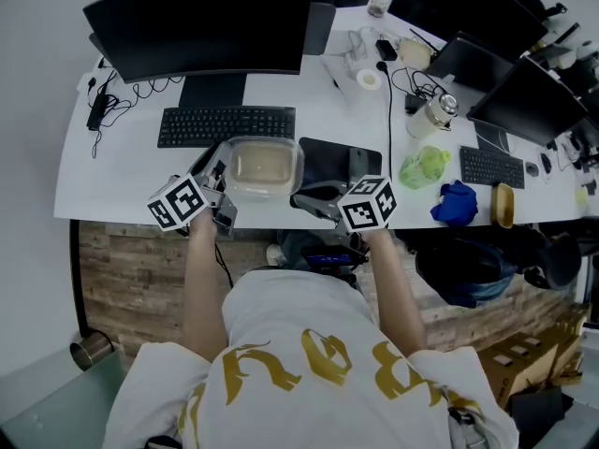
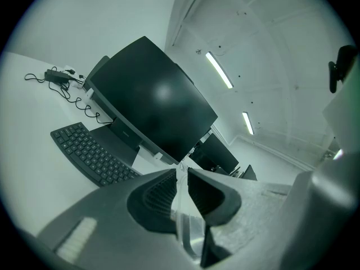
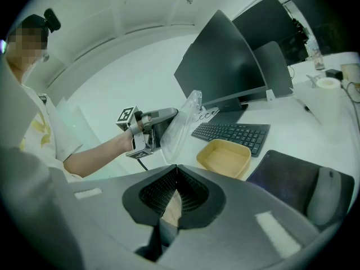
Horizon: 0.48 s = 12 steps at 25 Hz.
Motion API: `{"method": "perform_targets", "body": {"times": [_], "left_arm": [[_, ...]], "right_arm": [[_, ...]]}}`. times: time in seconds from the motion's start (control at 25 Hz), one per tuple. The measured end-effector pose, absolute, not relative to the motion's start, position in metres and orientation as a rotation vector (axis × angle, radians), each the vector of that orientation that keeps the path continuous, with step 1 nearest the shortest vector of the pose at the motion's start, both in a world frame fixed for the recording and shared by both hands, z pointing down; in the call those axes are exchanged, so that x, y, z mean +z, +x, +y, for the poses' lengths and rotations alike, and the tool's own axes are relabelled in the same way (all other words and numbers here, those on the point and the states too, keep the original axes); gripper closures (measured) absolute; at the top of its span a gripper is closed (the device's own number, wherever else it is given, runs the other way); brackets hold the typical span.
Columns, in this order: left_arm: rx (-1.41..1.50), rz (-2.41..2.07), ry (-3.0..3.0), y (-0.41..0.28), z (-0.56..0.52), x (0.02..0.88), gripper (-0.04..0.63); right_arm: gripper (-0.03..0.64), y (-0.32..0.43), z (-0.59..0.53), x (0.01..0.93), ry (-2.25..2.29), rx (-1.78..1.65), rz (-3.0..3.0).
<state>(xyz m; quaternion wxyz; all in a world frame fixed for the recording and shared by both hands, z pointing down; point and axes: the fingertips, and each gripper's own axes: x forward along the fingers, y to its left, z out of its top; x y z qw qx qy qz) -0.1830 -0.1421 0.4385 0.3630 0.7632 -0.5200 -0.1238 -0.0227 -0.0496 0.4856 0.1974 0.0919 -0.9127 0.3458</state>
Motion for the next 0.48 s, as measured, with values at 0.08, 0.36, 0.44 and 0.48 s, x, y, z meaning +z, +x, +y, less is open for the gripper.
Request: {"method": "perform_targets", "body": {"times": [0.08, 0.36, 0.44, 0.48], "left_arm": [[-0.322, -1.333, 1.959, -0.1811, -0.1415, 0.4389, 0.538], [-0.322, -1.353, 1.955, -0.1845, -0.1408, 0.4400, 0.538], [-0.314, -1.354, 1.949, -0.1845, -0.1402, 0.4425, 0.538], [-0.314, -1.354, 1.947, -0.1844, -0.1402, 0.4429, 0.538]], "right_arm": [[0.589, -0.0219, -0.0495, 0.4855, 0.258, 0.967, -2.558], [0.589, -0.0206, -0.0515, 0.4840, 0.267, 0.960, -2.569], [0.589, -0.0209, -0.0513, 0.4834, 0.260, 0.957, -2.576], [0.589, -0.0212, -0.0509, 0.4835, 0.256, 0.956, -2.577]]}}
